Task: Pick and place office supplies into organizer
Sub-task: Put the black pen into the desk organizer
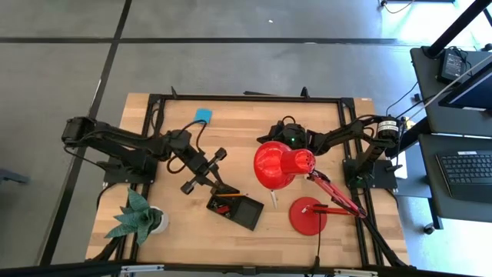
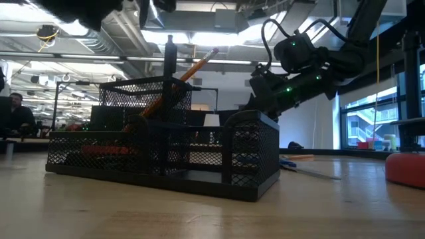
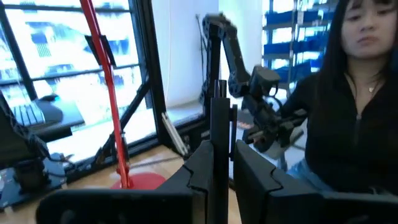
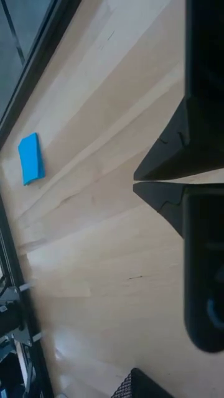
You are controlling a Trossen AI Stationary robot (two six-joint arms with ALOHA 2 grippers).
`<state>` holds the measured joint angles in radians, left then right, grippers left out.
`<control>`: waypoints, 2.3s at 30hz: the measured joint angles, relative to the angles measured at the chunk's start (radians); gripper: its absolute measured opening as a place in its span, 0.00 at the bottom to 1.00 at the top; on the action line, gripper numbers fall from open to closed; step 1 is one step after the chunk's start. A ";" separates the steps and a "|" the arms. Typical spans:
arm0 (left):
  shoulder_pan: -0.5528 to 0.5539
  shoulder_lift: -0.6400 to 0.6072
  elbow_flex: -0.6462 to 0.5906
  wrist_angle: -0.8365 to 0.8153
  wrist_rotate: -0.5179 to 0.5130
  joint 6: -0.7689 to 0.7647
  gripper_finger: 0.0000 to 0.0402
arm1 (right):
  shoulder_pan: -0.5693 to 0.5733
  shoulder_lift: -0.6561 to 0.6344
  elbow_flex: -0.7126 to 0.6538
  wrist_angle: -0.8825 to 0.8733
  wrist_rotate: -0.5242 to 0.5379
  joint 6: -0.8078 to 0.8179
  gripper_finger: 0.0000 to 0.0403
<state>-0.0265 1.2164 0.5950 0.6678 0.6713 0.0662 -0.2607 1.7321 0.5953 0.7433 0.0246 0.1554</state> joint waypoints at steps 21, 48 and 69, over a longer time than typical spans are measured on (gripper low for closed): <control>-0.012 0.342 -0.102 0.508 -0.051 -0.160 0.09 | 0.000 0.000 0.000 0.006 0.000 0.001 0.05; -0.043 0.656 -0.102 0.836 -0.076 -0.263 0.10 | 0.000 0.000 0.000 0.000 0.000 0.001 0.05; -0.027 0.715 -0.100 0.810 -0.062 -0.307 0.13 | 0.000 0.000 0.000 -0.001 0.000 0.000 0.05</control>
<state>-0.0536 1.9316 0.4946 1.4781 0.6089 -0.2409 -0.2604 1.7321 0.5953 0.7425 0.0246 0.1558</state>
